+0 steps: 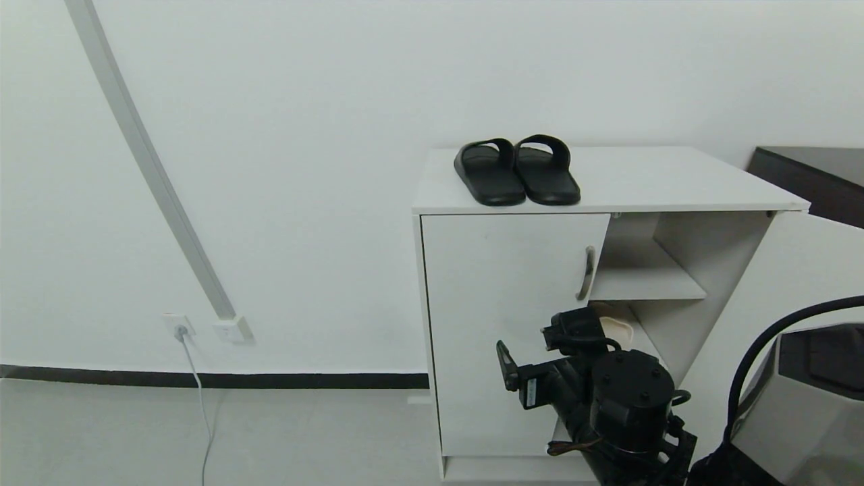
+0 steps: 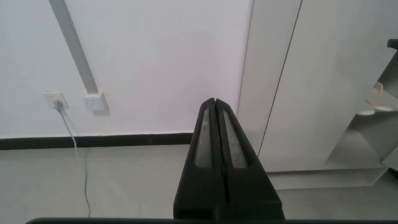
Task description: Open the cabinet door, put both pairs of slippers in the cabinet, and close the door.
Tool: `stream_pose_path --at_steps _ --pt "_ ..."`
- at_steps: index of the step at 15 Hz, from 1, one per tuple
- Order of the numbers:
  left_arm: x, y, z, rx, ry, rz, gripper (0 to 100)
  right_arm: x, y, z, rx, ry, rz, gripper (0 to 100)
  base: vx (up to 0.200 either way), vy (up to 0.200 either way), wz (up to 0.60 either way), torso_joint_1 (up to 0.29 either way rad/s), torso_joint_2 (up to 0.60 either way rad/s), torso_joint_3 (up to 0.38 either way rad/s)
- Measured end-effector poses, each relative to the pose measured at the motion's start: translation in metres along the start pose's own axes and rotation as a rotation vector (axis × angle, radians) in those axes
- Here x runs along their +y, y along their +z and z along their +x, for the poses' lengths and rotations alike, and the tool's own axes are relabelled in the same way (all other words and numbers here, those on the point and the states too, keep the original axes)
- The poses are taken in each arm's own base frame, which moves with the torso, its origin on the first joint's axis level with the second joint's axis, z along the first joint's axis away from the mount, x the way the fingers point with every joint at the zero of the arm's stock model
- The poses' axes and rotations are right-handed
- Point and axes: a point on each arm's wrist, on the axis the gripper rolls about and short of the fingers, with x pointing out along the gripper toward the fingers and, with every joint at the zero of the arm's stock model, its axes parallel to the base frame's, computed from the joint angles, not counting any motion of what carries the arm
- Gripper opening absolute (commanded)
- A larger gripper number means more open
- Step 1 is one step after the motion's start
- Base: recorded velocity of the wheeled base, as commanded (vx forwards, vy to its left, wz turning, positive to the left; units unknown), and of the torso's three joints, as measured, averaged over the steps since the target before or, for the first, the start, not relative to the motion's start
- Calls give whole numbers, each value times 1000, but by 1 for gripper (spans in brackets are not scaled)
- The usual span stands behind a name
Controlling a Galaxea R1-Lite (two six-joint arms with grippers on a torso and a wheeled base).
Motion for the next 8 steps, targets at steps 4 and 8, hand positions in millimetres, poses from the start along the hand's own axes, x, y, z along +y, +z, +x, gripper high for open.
stream_pose_path --at_steps 4,8 --pt "0 0 0 0 0 0 0 0 0 0 0 0 0 100 0 0 0 181 -495 -319" --pt "0 0 0 0 0 0 0 0 0 0 -1 0 0 100 0 0 0 205 -525 -319"
